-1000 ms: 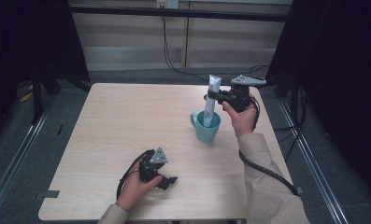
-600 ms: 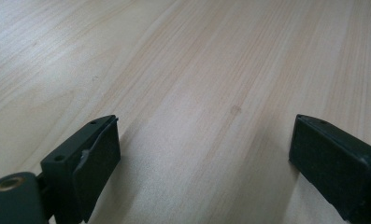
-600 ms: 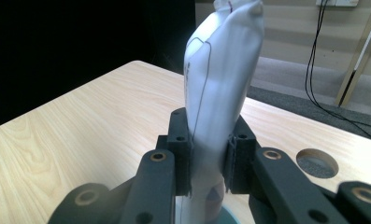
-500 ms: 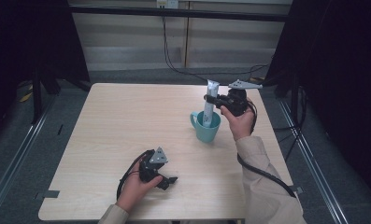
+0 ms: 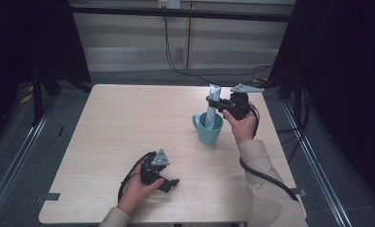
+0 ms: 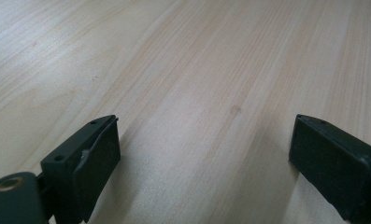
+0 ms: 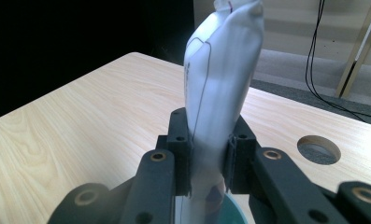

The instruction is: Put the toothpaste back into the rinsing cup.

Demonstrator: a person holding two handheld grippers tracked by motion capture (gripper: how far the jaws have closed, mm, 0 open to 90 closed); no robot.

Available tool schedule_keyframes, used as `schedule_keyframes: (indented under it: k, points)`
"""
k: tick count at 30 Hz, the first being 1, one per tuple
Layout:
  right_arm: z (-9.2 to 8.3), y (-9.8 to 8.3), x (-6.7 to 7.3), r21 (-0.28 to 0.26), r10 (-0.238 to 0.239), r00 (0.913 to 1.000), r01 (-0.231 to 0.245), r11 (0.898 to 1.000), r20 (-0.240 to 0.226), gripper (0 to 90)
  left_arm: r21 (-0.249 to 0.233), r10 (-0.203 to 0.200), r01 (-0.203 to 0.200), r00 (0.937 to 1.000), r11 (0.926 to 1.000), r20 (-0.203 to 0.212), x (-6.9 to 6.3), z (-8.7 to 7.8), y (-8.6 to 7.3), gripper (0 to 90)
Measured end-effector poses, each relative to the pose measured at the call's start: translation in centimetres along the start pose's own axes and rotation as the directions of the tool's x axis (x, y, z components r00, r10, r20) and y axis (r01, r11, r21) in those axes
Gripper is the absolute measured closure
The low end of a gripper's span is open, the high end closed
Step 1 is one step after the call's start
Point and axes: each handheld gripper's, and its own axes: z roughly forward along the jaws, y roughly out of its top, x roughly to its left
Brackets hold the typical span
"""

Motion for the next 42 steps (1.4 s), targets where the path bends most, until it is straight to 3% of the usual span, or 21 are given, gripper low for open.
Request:
schedule_keyframes:
  k: [42]
  points:
    - [0.6,-1.9,-0.6,0.027,0.048,0.9989,-0.048,0.998,-0.003,74.9,0.003,0.006,-0.006,1.0000,1.0000,0.000,0.0,0.0,0.0,8.5]
